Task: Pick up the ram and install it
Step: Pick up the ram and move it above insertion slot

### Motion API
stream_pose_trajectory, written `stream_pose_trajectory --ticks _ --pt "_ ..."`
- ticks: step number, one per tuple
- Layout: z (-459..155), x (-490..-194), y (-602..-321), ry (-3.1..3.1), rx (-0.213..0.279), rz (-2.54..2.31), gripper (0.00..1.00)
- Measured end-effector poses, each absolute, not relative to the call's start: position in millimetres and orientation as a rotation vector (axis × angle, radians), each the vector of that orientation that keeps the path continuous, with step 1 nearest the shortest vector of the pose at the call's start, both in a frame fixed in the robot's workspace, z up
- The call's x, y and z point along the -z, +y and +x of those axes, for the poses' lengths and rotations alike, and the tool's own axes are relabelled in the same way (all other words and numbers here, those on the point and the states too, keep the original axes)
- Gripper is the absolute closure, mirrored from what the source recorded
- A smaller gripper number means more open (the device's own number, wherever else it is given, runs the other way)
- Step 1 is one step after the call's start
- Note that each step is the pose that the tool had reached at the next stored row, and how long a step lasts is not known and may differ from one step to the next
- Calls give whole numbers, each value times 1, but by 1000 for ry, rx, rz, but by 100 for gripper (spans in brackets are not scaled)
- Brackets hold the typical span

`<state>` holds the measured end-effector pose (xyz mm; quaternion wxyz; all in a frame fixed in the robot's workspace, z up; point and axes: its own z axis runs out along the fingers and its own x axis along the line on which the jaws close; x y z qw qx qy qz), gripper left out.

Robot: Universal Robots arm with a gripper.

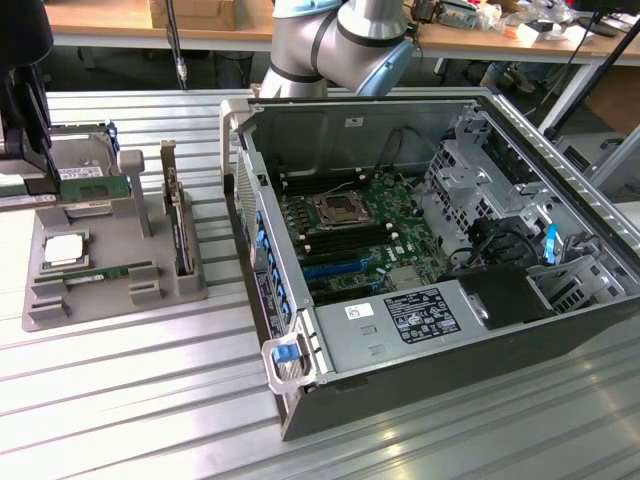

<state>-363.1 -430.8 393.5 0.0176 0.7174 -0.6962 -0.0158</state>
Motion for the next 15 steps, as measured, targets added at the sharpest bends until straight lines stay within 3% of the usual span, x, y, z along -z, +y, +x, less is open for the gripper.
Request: stream_pose_trajectory --ticks 15 --pt "-363 -403 -431 -2163 49 2229 88"
